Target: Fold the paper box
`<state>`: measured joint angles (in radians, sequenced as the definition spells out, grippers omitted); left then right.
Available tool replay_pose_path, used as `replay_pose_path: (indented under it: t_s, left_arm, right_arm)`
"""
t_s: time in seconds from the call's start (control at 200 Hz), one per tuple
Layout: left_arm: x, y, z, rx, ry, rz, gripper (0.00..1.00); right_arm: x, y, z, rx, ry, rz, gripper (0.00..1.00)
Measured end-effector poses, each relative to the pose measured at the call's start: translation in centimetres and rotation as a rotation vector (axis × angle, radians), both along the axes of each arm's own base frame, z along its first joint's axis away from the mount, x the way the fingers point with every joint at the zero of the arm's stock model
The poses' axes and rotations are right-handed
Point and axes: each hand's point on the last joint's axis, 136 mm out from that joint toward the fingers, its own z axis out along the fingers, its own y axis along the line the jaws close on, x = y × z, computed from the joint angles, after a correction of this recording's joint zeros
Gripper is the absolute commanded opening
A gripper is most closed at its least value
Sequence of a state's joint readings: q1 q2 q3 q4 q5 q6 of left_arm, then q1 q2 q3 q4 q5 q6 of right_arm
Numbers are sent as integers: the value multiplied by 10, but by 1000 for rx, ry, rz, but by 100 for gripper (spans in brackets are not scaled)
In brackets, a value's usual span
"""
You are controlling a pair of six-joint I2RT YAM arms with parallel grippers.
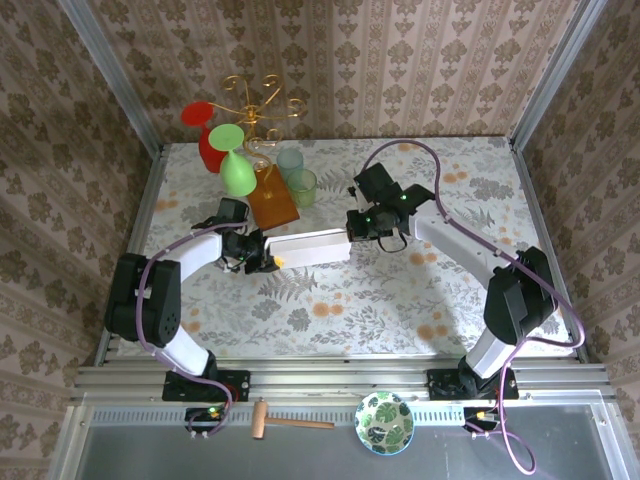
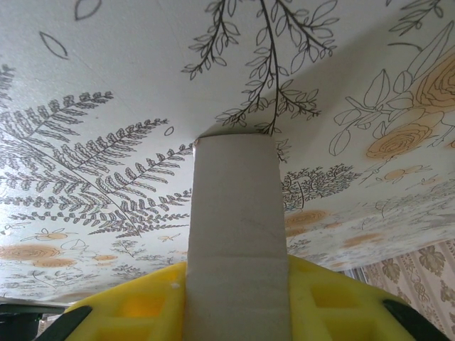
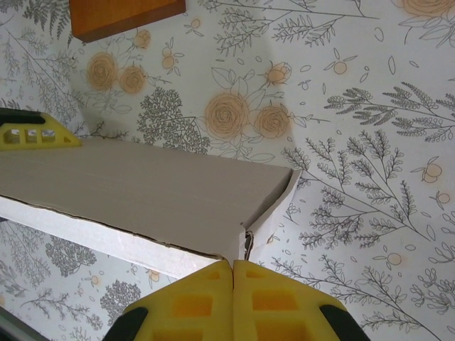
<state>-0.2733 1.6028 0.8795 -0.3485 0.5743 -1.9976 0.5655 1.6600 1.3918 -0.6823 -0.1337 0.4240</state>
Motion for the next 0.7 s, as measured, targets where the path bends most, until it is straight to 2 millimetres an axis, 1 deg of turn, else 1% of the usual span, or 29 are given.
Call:
replay_pose_path:
  t_s: [0.17, 0.37, 0.48, 0.58, 0.7]
  left_arm:
    - [3, -1, 0, -7, -9, 0, 25]
    - [8, -3, 0, -19, -34, 4, 32]
    - [12, -4, 0, -28, -54, 14, 39]
    - [13, -3, -9, -28, -59, 24, 45]
    - [10, -1, -16, -30, -58, 37, 47]
  right_arm:
    - [-2, -1, -1, -2, -36, -17, 0]
    - [0, -3, -2, 4, -85, -42, 0]
    - [3, -4, -2, 2, -97, -54, 0]
    - [6, -5, -2, -5, -106, -63, 0]
    - [10, -4, -3, -5, -118, -68, 0]
